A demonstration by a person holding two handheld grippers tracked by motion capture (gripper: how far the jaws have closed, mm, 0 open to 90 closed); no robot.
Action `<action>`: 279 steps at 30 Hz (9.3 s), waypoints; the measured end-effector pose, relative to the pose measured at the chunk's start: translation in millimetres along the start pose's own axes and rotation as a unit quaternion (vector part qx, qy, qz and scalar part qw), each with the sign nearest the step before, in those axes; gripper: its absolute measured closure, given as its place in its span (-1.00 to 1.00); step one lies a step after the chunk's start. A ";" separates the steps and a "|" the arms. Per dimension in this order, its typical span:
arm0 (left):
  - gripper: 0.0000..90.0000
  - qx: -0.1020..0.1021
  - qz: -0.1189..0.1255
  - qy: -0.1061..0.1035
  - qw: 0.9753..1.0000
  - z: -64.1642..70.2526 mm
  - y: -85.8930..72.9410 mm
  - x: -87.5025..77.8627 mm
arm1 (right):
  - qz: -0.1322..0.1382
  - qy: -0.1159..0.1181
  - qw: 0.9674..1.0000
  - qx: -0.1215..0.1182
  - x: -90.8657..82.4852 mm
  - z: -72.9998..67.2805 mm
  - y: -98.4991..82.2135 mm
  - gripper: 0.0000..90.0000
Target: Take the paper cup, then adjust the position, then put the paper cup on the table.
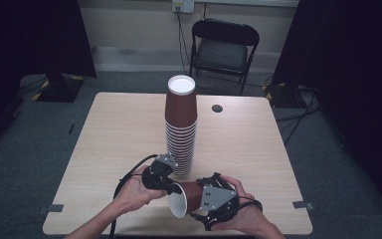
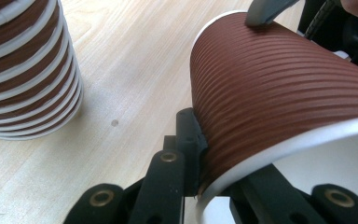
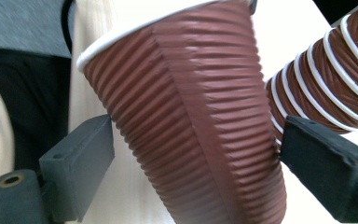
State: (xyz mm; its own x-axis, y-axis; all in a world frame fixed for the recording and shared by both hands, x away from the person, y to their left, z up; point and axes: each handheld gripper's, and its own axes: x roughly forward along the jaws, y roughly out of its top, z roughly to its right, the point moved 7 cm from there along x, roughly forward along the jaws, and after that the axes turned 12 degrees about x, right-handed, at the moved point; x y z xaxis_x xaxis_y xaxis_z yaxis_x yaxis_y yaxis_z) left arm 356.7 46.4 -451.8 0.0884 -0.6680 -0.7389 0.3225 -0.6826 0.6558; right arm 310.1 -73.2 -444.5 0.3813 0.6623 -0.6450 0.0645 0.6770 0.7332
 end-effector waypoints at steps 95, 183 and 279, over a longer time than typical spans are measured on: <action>0.52 0.019 0.230 0.081 0.970 6.7 18.7 -14.7 | 0.075 -0.002 0.981 0.179 -3.9 40.8 -10.7 -0.74; -0.64 -0.064 0.186 0.269 0.943 -58.0 -98.1 -57.0 | 0.156 -0.155 0.878 0.424 39.1 223.8 -63.4 -0.77; -0.65 -0.080 0.190 0.271 0.940 -62.8 -99.5 -57.3 | 0.016 -0.119 0.895 0.430 37.7 157.8 -127.5 -0.71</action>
State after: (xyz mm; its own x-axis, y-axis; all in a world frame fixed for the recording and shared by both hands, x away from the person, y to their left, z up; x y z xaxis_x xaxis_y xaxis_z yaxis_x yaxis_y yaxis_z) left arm 378.8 171.2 -484.5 0.6790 -0.5765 -0.4545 0.3039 -0.3429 0.8889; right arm 461.8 -185.2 -528.3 0.5755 0.5202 -0.6310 0.6968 0.0920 0.7114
